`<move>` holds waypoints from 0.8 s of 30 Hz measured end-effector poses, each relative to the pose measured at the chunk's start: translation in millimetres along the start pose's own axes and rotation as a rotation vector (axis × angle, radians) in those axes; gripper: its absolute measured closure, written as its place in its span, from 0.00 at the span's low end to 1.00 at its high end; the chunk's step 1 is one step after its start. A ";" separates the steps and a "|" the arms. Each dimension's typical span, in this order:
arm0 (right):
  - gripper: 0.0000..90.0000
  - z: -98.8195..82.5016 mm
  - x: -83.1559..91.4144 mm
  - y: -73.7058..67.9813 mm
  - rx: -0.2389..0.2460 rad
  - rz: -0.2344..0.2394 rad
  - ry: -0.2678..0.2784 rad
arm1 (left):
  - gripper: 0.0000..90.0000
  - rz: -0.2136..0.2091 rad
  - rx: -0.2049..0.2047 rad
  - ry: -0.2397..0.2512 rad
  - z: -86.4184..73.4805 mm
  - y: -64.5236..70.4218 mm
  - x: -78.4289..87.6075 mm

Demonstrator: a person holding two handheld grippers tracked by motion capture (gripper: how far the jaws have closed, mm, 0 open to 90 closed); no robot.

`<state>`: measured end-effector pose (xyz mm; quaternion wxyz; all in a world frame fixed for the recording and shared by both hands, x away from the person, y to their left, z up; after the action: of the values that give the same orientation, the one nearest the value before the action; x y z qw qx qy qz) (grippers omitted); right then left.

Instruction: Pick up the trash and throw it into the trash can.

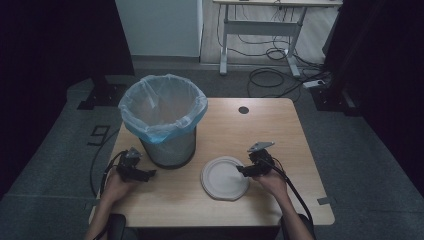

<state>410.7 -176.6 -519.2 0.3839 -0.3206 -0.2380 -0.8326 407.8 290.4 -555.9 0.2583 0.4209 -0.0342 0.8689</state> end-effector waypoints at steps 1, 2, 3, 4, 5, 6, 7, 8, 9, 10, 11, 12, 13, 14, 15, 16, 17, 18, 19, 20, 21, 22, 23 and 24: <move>0.36 3.8 -5.5 -1.0 0.013 0.014 -0.001 | 0.00 0.000 0.000 0.000 0.0 0.0 0.0; 0.38 5.6 -8.4 -1.4 0.014 0.018 -0.008 | 0.00 0.000 0.000 0.000 0.0 0.0 0.0; 0.38 5.6 -8.4 -1.4 0.014 0.018 -0.008 | 0.00 0.000 0.000 0.000 0.0 0.0 0.0; 0.40 7.2 -11.5 -1.6 0.013 0.022 -0.019 | 0.00 0.000 0.000 0.000 0.0 0.0 0.0; 0.42 8.4 -14.8 -1.6 0.018 0.022 -0.023 | 0.00 0.000 0.000 0.000 0.0 0.0 0.0; 0.44 9.3 -18.0 -1.5 0.017 0.022 -0.029 | 0.00 0.000 0.000 0.000 0.0 0.0 0.0; 0.45 9.8 -21.1 -0.8 0.018 0.023 -0.036 | 0.00 0.000 0.000 0.000 0.0 0.0 0.0; 0.47 10.0 -24.3 0.0 0.019 0.019 -0.041 | 0.00 0.000 0.000 0.000 0.0 0.0 0.0; 0.48 10.0 -27.3 0.9 0.018 0.018 -0.048 | 0.00 0.000 0.000 0.000 0.0 0.0 0.0; 0.49 9.9 -30.1 1.8 0.017 0.015 -0.054 | 0.00 0.000 0.000 0.000 0.0 -0.1 0.0; 0.50 9.7 -32.8 2.7 0.018 0.008 -0.056 | 0.00 0.000 -0.001 0.000 0.1 -0.1 0.0; 0.51 9.4 -35.1 3.8 0.017 0.007 -0.060 | 0.00 0.000 -0.001 -0.001 0.1 -0.1 -0.1; 0.51 9.1 -37.3 4.5 0.013 0.004 -0.065 | 0.00 0.000 -0.001 0.000 0.2 -0.1 -0.1; 0.52 8.8 -39.4 5.2 0.015 -0.001 -0.069 | 0.00 0.000 -0.001 -0.001 0.2 -0.1 -0.1; 0.53 8.4 -41.3 5.5 0.016 -0.002 -0.074 | 0.00 0.000 -0.001 -0.001 0.2 -0.1 -0.1; 0.58 8.1 -42.9 5.9 0.004 0.014 -0.062 | 0.00 0.000 0.000 0.000 0.2 -0.1 -0.1; 0.58 8.1 -42.9 5.9 0.004 0.014 -0.062 | 0.00 0.000 0.000 0.000 0.2 -0.1 -0.1; 0.62 8.2 -43.1 5.6 0.004 0.015 -0.059 | 0.00 0.000 0.000 0.000 0.2 -0.1 -0.1; 0.66 8.1 -43.0 5.2 0.000 0.025 -0.057 | 0.00 0.000 -0.001 0.000 0.2 -0.1 -0.1; 0.66 8.1 -43.0 4.6 -0.009 0.026 -0.056 | 0.00 0.000 -0.001 0.000 0.2 -0.1 -0.1; 0.69 7.9 -42.6 4.4 -0.030 0.030 -0.058 | 0.00 0.000 -0.001 0.000 0.2 -0.1 -0.1; 0.70 7.8 -42.0 4.6 -0.037 0.032 -0.061 | 0.00 0.000 -0.001 -0.001 0.2 -0.1 -0.1; 0.70 7.8 -42.0 4.6 -0.037 0.032 -0.061 | 0.00 0.000 -0.001 -0.001 0.2 -0.1 -0.1; 0.72 8.2 -39.8 5.1 -0.046 0.033 -0.067 | 0.00 0.000 -0.001 -0.001 0.2 -0.1 -0.1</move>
<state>437.5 -155.0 -541.4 0.3817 -0.3612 -0.2261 -0.8202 408.0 290.4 -555.8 0.2584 0.4211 -0.0346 0.8687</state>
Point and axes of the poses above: each handheld gripper's, and its own axes: x roughly backward along the jaws, z roughly out of its top, y roughly to its right, the point moved 1 cm from there along -x, roughly forward along the jaws, and after that the axes turned 13 degrees about x, right-handed, at the moved point
